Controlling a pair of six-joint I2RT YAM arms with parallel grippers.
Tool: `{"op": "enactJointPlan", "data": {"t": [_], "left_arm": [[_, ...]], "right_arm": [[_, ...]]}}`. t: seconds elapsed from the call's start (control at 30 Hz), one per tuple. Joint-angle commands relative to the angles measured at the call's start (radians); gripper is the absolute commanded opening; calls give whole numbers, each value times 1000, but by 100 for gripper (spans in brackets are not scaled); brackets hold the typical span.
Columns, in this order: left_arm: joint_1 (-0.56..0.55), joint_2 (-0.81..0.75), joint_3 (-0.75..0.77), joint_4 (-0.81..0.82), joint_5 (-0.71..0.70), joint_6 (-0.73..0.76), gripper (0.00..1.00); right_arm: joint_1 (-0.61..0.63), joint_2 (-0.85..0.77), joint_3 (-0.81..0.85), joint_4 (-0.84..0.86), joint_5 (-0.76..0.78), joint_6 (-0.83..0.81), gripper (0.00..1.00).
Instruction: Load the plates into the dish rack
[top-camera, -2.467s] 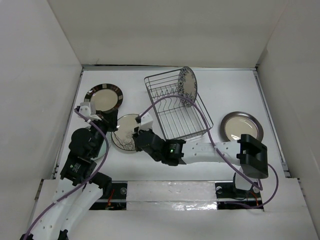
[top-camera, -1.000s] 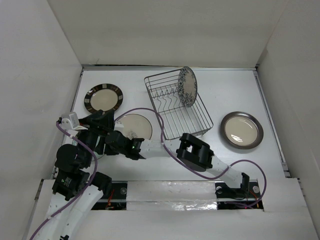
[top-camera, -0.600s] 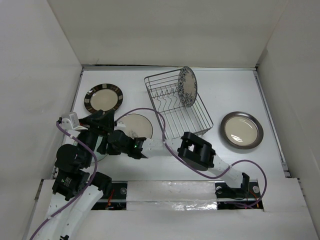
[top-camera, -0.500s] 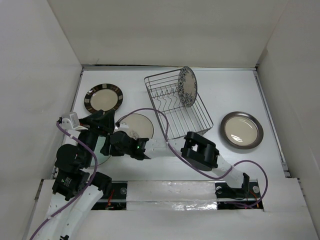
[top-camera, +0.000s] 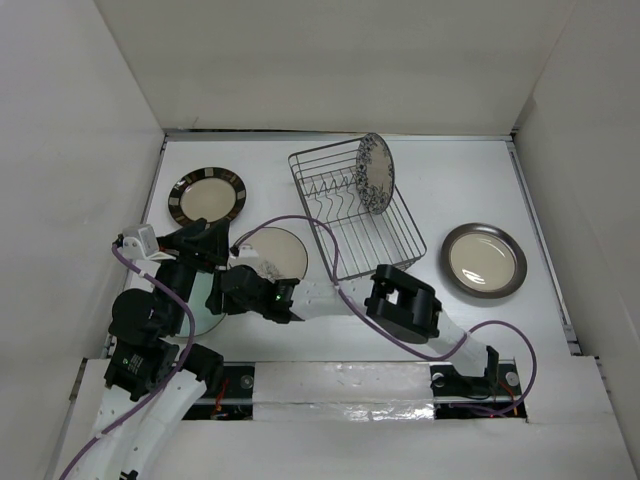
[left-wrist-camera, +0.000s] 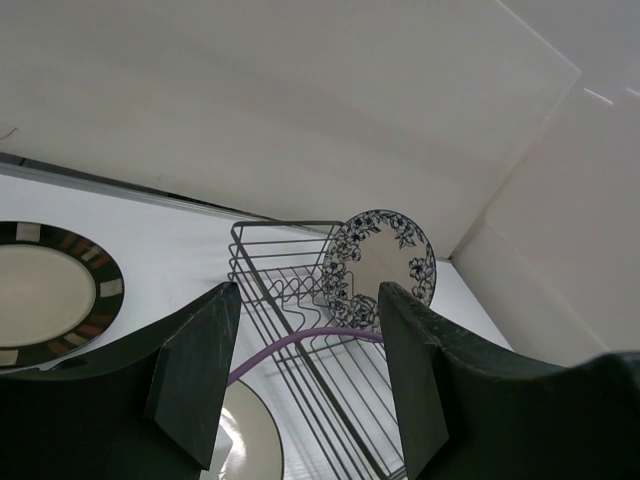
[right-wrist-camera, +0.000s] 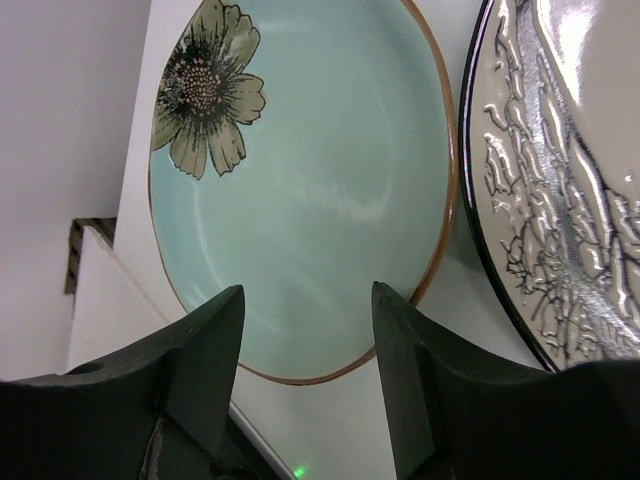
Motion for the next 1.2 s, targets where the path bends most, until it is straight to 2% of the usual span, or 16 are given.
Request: {"op": "enactJointPlan", "data": {"t": [0.0,0.13,0.27,0.7,0.97,1.13,1.17], "left_arm": [[4,16,38,74,0,16,54],[4,25,39,72,-1,19,54],[4,22,35,75,5,18,54],[4,11,28,75,33,19,54],[4,13,22,74,56,19,54],[4,5,22,75,56,19,54],[4,5,21,75,56,19,54]], "right_arm": [[9,-81,-32,6,43,-113,59],[30,-159,-75,27,81,-167,59],[30,-199,-163,30,97,-129,59],[11,-70,-120,23,11,-40,58],[-28,23,-19,66,-46,-8,58],[-49,73,-45,148,-113,69,49],[-49,76,-54,162,-114,75,43]]}}
